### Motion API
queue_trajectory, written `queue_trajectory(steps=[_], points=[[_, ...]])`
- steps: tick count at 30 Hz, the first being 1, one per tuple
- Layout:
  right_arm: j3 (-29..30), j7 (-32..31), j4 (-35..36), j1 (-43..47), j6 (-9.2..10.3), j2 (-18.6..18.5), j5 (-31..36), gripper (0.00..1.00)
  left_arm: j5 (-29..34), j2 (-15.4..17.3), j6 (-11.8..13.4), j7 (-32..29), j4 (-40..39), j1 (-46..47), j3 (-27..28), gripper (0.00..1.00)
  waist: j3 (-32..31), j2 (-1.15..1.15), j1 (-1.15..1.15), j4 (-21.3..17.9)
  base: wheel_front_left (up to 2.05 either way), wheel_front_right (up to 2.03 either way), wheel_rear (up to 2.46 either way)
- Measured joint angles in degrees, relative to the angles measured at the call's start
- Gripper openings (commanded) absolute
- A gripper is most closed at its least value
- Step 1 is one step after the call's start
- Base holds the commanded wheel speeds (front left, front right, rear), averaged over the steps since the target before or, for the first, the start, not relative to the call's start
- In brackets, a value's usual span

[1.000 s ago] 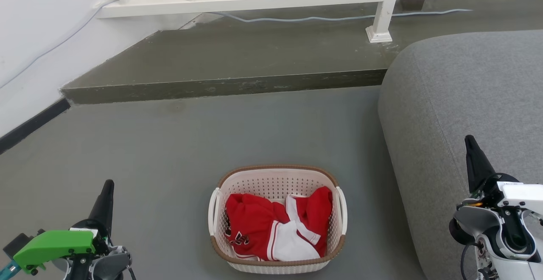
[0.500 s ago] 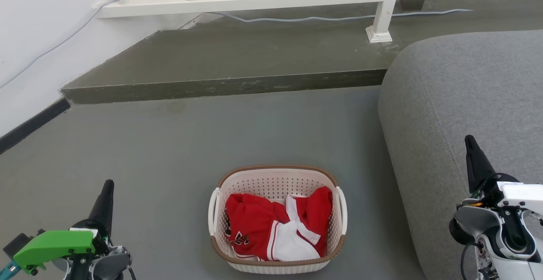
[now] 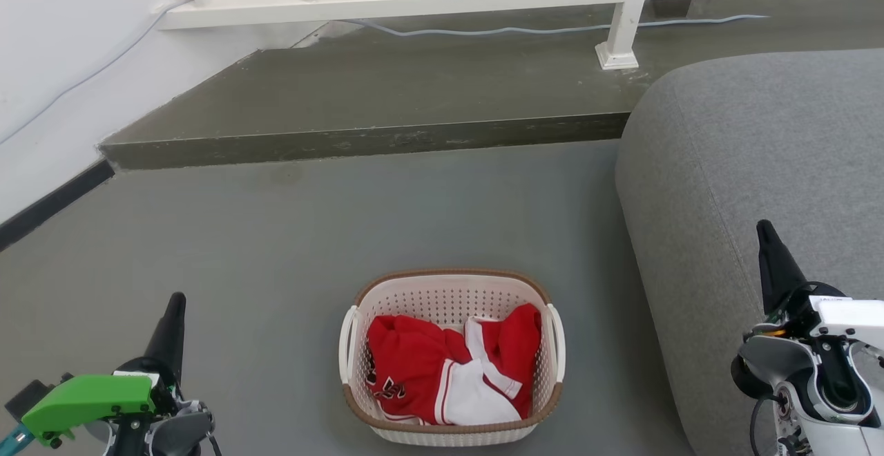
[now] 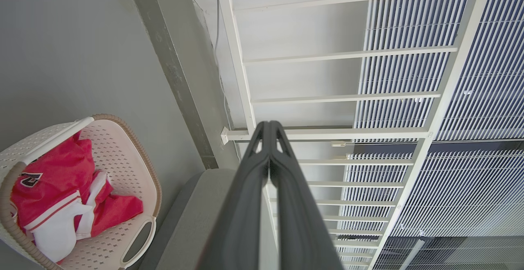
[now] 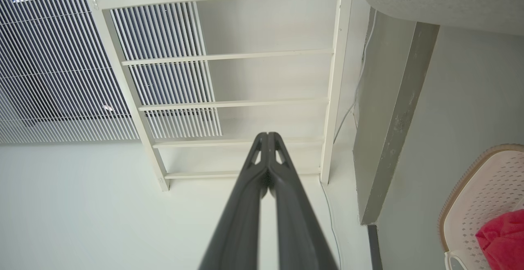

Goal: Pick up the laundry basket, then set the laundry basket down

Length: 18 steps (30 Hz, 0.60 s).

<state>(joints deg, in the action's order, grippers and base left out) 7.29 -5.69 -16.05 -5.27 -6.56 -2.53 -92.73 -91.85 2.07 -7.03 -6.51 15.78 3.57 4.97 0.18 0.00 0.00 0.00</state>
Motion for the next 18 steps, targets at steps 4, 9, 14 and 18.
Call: queue_trajectory(steps=[4, 9, 14, 18], points=[[-0.1, 0.1, -1.5, 0.6, 0.09, 0.6, 0.0, 1.0, 0.0, -0.6, 0.1, 0.0, 1.5, -0.8, -0.1, 1.0, 0.0, 0.0, 0.0, 0.0, 0.0, 0.0, 0.0], [-0.3, 0.1, -3.3, 3.0, 0.1, 1.7, 0.0, 1.0, 0.0, -1.6, 0.1, 0.0, 3.5, -2.4, -0.3, 1.0, 0.0, 0.0, 0.0, 0.0, 0.0, 0.0, 0.0], [-0.6, 0.3, -2.7, 3.0, 0.1, 1.7, 0.0, 1.0, 0.0, -1.6, 0.1, 0.6, 3.0, -2.4, -0.4, 1.0, 0.1, 0.0, 0.0, 0.0, 0.0, 0.0, 0.0], [-1.0, 1.0, -2.0, 3.0, 0.1, 1.7, 0.1, 1.0, 0.3, -1.6, 0.1, 1.2, 2.4, -2.4, -0.6, 1.0, 0.1, 0.0, 0.0, 0.0, 0.0, 0.0, 0.0]])
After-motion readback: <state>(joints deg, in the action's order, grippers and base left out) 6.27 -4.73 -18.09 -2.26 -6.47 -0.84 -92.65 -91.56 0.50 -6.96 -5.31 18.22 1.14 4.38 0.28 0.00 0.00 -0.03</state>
